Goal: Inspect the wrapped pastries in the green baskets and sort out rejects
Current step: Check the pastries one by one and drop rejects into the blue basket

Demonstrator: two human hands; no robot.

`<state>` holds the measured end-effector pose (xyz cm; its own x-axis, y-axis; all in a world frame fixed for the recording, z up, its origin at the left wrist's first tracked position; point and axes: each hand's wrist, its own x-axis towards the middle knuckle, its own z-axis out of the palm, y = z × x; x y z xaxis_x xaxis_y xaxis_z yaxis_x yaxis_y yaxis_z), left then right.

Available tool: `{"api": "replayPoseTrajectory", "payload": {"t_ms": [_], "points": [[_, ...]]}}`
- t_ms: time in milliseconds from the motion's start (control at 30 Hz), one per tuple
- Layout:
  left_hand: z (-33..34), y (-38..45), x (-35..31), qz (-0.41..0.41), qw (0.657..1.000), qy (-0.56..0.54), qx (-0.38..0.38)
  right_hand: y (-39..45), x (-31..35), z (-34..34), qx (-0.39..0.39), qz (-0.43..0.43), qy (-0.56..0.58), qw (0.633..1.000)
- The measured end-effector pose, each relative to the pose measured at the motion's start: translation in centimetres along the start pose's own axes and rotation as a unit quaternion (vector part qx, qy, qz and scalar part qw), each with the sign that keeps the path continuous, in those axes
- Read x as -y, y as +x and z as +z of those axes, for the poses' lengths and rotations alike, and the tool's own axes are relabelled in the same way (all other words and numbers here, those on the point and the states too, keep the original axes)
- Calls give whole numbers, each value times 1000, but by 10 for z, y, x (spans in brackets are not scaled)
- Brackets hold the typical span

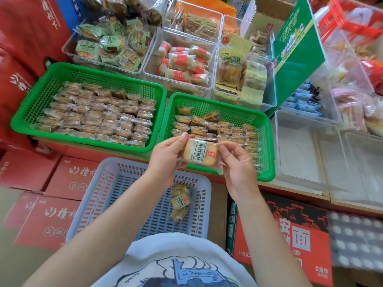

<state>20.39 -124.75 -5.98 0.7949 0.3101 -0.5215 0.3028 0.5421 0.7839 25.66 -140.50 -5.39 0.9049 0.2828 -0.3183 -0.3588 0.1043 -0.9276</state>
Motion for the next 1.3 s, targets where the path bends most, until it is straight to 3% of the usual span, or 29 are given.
{"api": "replayPoseTrajectory", "payload": {"t_ms": [100,200,333,400,533,667,733,800,900,1033,1133,1233,1300], "points": [[0,1,-1,-13,1000,-15,-6,3,-5,3,-9,42,44,998],[-1,6,0,-42,998,-37,-35,7,-7,2,-2,47,15,999],[-6,21,0,-80,992,-63,-79,11,-6,-7,114,18,-82,990],[-7,31,3,-94,990,-67,-75,16,-9,-8,136,6,-134,982],[-6,54,12,-120,989,-75,-42,36,-16,-5,62,29,-118,991],[-5,83,11,-153,986,-57,-19,65,-17,-7,53,86,-74,992],[-5,103,5,-154,988,3,-27,86,-16,-9,16,115,-41,992],[-7,126,1,-93,981,164,-50,114,-15,-14,-50,128,-39,990],[-8,158,-2,67,897,436,-41,166,-17,-22,-114,121,-81,983],[-3,208,8,163,786,595,22,231,-25,-16,-116,115,-149,975],[3,239,25,212,670,705,90,269,-37,-5,-106,90,-232,963],[0,255,40,200,572,784,135,291,-51,-2,-86,23,-445,891],[-3,260,47,217,561,788,130,300,-58,-1,-66,-21,-533,843]]}}
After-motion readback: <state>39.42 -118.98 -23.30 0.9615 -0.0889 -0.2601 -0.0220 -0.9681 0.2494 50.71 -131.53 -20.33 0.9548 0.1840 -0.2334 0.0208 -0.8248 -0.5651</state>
